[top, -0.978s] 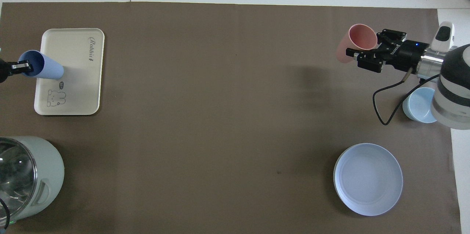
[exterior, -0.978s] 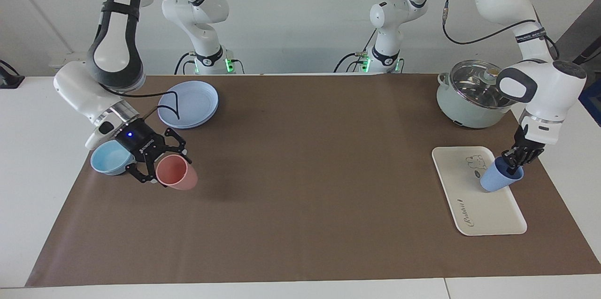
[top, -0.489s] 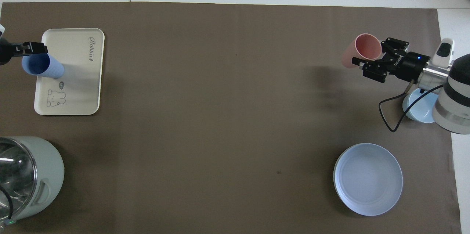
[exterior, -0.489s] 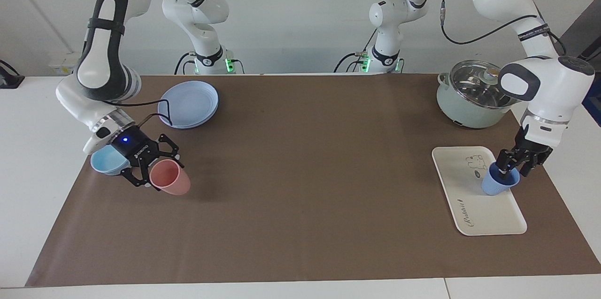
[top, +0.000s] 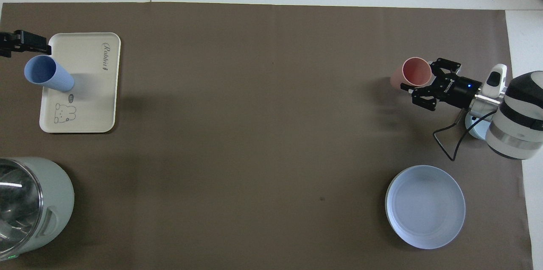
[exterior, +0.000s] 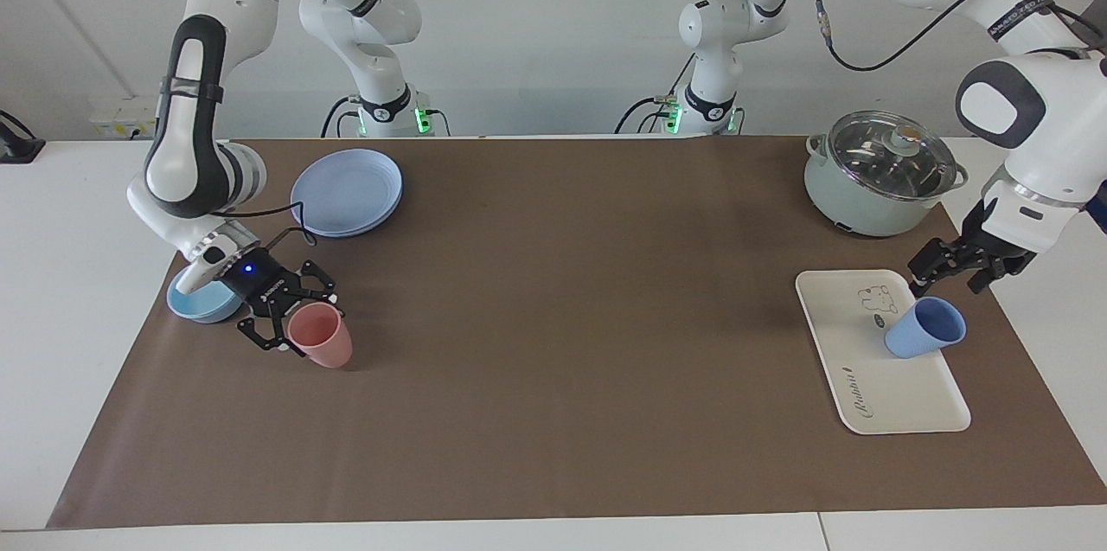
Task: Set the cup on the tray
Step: 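Open the left gripper to release the cup while the right gripper withdraws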
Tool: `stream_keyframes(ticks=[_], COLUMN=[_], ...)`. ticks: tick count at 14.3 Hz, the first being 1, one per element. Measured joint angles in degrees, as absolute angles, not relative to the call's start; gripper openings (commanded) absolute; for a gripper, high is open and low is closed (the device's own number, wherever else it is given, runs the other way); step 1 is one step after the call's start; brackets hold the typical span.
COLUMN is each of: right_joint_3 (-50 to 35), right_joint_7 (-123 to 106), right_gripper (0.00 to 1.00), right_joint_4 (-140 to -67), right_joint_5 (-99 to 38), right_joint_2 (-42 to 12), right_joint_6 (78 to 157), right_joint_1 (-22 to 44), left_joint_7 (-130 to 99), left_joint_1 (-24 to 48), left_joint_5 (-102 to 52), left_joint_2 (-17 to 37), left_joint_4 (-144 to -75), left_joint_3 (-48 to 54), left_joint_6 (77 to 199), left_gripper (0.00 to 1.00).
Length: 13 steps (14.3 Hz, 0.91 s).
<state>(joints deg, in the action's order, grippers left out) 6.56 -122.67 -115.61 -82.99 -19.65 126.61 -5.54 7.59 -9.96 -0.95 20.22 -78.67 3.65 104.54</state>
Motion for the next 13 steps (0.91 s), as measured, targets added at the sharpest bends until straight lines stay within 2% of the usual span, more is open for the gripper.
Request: stream_keyframes(ticks=[1, 2, 3, 4, 5, 6, 7, 9, 13], right_joint_3=[6.5, 6.5, 6.5, 6.5, 6.5, 6.5, 6.5, 6.5, 6.5], right_joint_7=[-123.2, -123.6, -123.7, -123.8, -123.8, -123.9, -123.9, -124.0, -123.6], right_gripper=[0.00, 0.20, 0.33, 0.43, 0.59, 0.82, 1.00, 1.00, 1.00], right_joint_4=[-115.7, -115.9, -116.1, -116.2, -116.5, -116.8, -117.1, -117.2, -117.2], right_joint_5=[-83.1, -83.1, -83.1, -83.1, -83.1, -83.1, -83.1, -83.1, -83.3], right_joint_2=[-20.0, -20.1, -20.1, -20.1, -20.1, -20.1, -20.1, -20.1, -19.7], right_joint_6=[126.6, 126.6, 126.6, 126.6, 126.7, 126.8, 126.9, 126.9, 126.9], right_joint_1=[-5.5, -5.5, -5.5, -5.5, -5.5, -5.5, -5.5, -5.5, -5.5], left_joint_7=[6.7, 5.3, 3.3, 1.0, -0.8, -2.0, -2.5, -2.6, -2.6], left_joint_1=[-9.0, -7.5, -5.8, -3.8, -2.1, -0.9, -0.3, -0.3, -0.4], left_joint_5=[0.5, 2.1, 3.1, 3.5, 3.8, 3.9, 3.9, 4.0, 4.0], left_joint_2=[20.2, 20.0, 19.7, 19.2, 18.4, 17.3, 15.9, 11.9, 2.2], left_joint_4=[-77.4, -76.5, -76.1, -75.7, -75.6, -75.6, -75.9, -78.2, -88.9], left_joint_3=[3.7, 3.7, 3.8, 3.8, 4.0, 4.0, 4.1, 3.9, 3.3], left_joint_6=[101.1, 97.8, 95.4, 93.7, 92.6, 91.6, 90.5, 89.1, 88.9], left_gripper=[1.00, 1.00, 1.00, 1.00, 1.00, 1.00, 1.00, 1.00, 1.00])
